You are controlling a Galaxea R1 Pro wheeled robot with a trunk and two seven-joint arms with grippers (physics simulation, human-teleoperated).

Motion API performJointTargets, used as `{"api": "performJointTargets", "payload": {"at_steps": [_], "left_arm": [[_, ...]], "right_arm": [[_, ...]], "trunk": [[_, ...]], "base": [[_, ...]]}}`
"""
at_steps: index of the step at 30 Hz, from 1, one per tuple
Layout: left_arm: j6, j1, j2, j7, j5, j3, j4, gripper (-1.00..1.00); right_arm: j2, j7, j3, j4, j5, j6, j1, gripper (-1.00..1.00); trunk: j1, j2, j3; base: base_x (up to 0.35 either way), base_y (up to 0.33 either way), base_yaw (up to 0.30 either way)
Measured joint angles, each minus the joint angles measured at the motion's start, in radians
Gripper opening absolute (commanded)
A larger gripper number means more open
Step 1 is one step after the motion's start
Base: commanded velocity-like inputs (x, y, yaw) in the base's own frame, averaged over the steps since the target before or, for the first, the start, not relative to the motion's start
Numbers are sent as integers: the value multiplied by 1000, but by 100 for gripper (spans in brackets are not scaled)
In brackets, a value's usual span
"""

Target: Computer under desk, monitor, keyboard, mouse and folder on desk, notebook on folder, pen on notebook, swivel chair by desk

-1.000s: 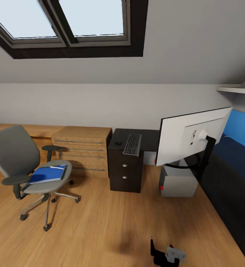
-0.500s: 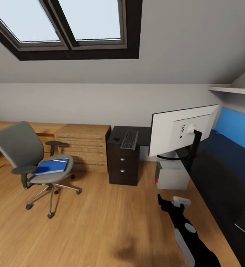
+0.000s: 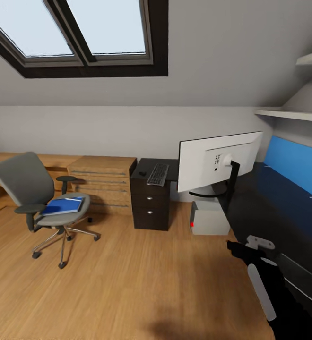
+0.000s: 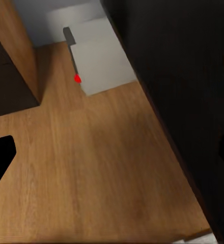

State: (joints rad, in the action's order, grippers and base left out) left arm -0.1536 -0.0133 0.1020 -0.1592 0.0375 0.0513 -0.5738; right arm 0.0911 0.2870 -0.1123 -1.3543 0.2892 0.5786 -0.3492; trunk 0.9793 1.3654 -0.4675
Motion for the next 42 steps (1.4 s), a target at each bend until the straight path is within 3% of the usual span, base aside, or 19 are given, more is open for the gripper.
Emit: {"api": "performJointTargets", "payload": {"at_steps": [9, 16, 18, 25, 30, 42], "left_arm": [[-2, 0, -2, 0, 0, 0, 0, 100], [-3, 0, -4, 0, 0, -1, 0, 100], [-3, 0, -4, 0, 0, -2, 0, 100], [-35, 0, -2, -33, 0, -7, -25, 100], [-58, 0, -24, -59, 1, -8, -35, 100], [-85, 0, -31, -81, 1, -9, -38, 100]], "right_arm": [[54, 4, -23, -14, -1, 21, 0, 100], [69, 4, -25, -14, -4, 12, 0, 100], [70, 4, -25, -12, -4, 11, 0, 100], [33, 20, -30, -51, 13, 25, 15, 100], [30, 21, -30, -79, 12, 20, 18, 100], [29, 20, -30, -82, 11, 18, 18, 100]], "trunk": [[0, 0, 0], [-1, 0, 0], [-1, 0, 0], [0, 0, 0], [0, 0, 0], [0, 0, 0]], "base": [[20, -324, 0], [191, -285, 0], [101, -125, 0], [0, 0, 0], [0, 0, 0], [0, -84, 0]]}}
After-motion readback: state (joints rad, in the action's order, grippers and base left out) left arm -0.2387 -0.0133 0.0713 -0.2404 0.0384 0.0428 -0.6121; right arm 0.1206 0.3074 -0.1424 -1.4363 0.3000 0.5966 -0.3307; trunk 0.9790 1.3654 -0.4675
